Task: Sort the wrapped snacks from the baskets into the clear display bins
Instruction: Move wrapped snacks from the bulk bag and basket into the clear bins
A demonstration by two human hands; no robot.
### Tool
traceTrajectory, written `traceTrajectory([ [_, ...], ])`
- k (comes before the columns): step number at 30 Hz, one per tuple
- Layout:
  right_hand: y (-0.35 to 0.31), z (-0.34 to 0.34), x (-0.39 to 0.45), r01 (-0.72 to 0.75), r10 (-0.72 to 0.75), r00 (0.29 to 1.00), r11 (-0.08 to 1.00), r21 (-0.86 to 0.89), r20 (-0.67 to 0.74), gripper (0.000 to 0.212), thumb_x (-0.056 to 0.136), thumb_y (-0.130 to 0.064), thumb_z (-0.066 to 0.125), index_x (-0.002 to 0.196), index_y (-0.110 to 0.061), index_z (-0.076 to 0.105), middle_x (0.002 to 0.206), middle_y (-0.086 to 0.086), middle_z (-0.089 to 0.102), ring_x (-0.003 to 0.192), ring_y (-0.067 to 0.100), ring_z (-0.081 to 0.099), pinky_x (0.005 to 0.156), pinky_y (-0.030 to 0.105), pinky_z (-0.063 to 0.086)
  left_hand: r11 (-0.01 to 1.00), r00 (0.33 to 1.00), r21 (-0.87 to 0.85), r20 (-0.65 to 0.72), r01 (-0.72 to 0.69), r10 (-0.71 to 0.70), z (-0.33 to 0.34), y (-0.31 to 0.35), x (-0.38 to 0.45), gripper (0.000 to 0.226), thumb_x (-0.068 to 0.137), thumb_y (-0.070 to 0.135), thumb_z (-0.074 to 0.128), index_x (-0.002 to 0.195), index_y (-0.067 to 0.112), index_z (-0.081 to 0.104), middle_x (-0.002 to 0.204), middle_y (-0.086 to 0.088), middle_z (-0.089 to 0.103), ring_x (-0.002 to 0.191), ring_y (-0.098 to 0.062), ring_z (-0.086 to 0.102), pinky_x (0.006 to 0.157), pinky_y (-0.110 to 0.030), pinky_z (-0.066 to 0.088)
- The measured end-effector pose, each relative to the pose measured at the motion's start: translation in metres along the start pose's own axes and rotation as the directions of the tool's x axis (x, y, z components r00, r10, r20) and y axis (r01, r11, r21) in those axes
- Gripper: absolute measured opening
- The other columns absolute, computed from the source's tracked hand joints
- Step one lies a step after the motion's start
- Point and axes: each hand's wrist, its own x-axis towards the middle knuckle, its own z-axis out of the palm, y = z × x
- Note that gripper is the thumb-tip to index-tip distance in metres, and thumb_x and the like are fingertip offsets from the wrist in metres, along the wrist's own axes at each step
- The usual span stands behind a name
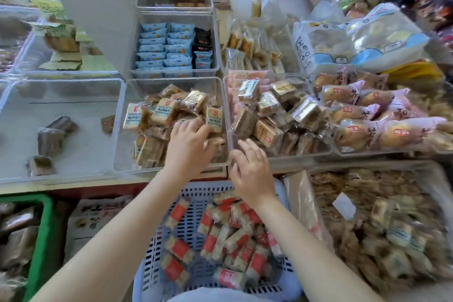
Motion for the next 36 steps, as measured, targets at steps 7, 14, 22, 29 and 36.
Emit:
traceTrajectory([
  [7,0.088,-0.092,-0.108,-0.540,0.525,0.825,0.842,0.014,0.208,0.023,0.098,-0.017,0.046,0.102,-0.010,0.068,0.090,0.008,0.068,0.083,0.028,0.061,0.061,0.034,0.039,0.986,0.767,-0.113,0.620,-0.123,0.167,0.039,0.156,-0.022,0.022,0.100,0.031,0.047,0.108,0.020,0.064,0.100,0.003,0.065,0.093,-0.022,0.064,0.074,-0.033,0.054],
  [14,0.215,-0.158,-0.212,-0.830,0.840,0.520,0.540,-0.139,0.157,0.021,0.096,-0.020,0.050,0.113,-0.015,0.060,0.113,0.006,0.056,0.103,0.030,0.056,0.074,0.038,0.049,0.953,0.648,-0.117,0.709,-0.280,0.278,0.088,0.281,-0.038,0.029,0.102,0.035,0.043,0.123,0.022,0.059,0.110,-0.003,0.067,0.096,-0.023,0.065,0.075,-0.035,0.056],
  [22,0.294,-0.156,-0.219,-0.941,0.924,0.330,0.338,-0.009,0.191,0.041,0.096,-0.049,0.055,0.119,-0.017,0.048,0.106,0.010,0.064,0.103,0.034,0.060,0.071,0.038,0.049,0.949,0.623,0.036,0.762,-0.313,0.176,0.098,0.354,-0.041,0.031,0.102,0.029,0.037,0.125,0.021,0.056,0.107,-0.001,0.064,0.093,-0.021,0.062,0.064,-0.030,0.044],
  [29,0.310,-0.143,-0.204,-0.965,0.934,0.226,0.175,0.197,0.275,0.074,0.084,-0.041,0.073,0.141,-0.014,0.033,0.126,0.010,0.062,0.108,0.031,0.063,0.077,0.036,0.050,0.963,0.667,0.085,0.737,-0.256,0.112,0.095,0.364,-0.035,0.041,0.096,0.038,0.043,0.134,0.027,0.052,0.119,0.001,0.058,0.104,-0.020,0.059,0.068,-0.030,0.047],
  [36,0.267,-0.186,-0.188,-0.757,0.704,0.601,0.346,0.555,0.379,0.054,0.079,-0.032,0.077,0.124,-0.034,0.047,0.116,-0.005,0.056,0.098,0.011,0.061,0.076,0.027,0.051,0.937,0.829,-0.349,0.517,-0.022,0.212,0.096,0.349,-0.043,0.078,0.084,0.044,0.070,0.150,0.026,0.034,0.146,0.004,0.039,0.134,-0.015,0.039,0.106,-0.030,0.039],
])
